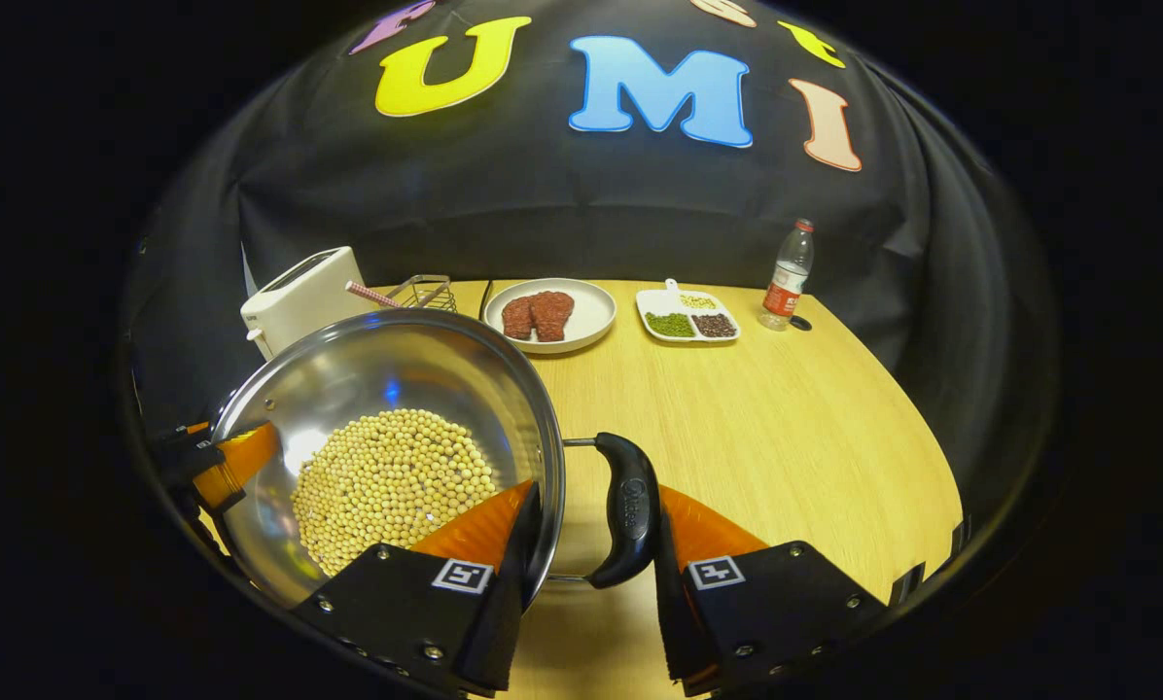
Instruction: First push the handle of the pot to place it horizontally, then grasp the pot with both hands and set it on the induction cooktop.
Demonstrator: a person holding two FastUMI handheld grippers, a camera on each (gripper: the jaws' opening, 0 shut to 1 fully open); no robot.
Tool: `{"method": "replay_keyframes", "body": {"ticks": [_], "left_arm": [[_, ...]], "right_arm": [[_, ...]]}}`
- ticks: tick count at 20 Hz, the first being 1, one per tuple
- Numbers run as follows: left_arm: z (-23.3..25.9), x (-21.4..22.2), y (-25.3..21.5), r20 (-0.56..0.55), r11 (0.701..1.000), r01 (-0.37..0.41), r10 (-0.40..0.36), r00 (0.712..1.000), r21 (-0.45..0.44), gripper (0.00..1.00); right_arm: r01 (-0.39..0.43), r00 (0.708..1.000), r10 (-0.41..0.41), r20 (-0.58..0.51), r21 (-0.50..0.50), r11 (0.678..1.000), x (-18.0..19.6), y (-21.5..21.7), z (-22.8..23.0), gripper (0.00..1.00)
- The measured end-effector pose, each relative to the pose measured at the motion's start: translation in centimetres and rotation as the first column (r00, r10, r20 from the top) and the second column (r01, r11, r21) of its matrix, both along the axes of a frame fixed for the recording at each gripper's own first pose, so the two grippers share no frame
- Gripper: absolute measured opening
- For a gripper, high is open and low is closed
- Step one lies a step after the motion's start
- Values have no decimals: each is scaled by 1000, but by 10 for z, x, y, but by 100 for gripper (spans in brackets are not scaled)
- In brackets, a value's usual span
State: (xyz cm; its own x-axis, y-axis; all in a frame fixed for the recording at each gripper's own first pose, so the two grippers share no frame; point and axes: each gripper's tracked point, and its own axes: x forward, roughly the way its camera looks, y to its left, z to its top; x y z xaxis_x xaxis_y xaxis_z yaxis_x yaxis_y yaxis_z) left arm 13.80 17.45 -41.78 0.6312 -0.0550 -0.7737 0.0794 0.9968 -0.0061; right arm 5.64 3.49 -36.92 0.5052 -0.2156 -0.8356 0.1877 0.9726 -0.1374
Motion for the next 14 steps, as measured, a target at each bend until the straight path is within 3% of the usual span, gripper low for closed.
{"method": "replay_keyframes", "body": {"ticks": [14], "left_arm": [[-26,21,41,-36,999,-37,38,999,14,74]], "right_arm": [[-3,999,4,-45,31,1000,27,32,-34,58]]}}
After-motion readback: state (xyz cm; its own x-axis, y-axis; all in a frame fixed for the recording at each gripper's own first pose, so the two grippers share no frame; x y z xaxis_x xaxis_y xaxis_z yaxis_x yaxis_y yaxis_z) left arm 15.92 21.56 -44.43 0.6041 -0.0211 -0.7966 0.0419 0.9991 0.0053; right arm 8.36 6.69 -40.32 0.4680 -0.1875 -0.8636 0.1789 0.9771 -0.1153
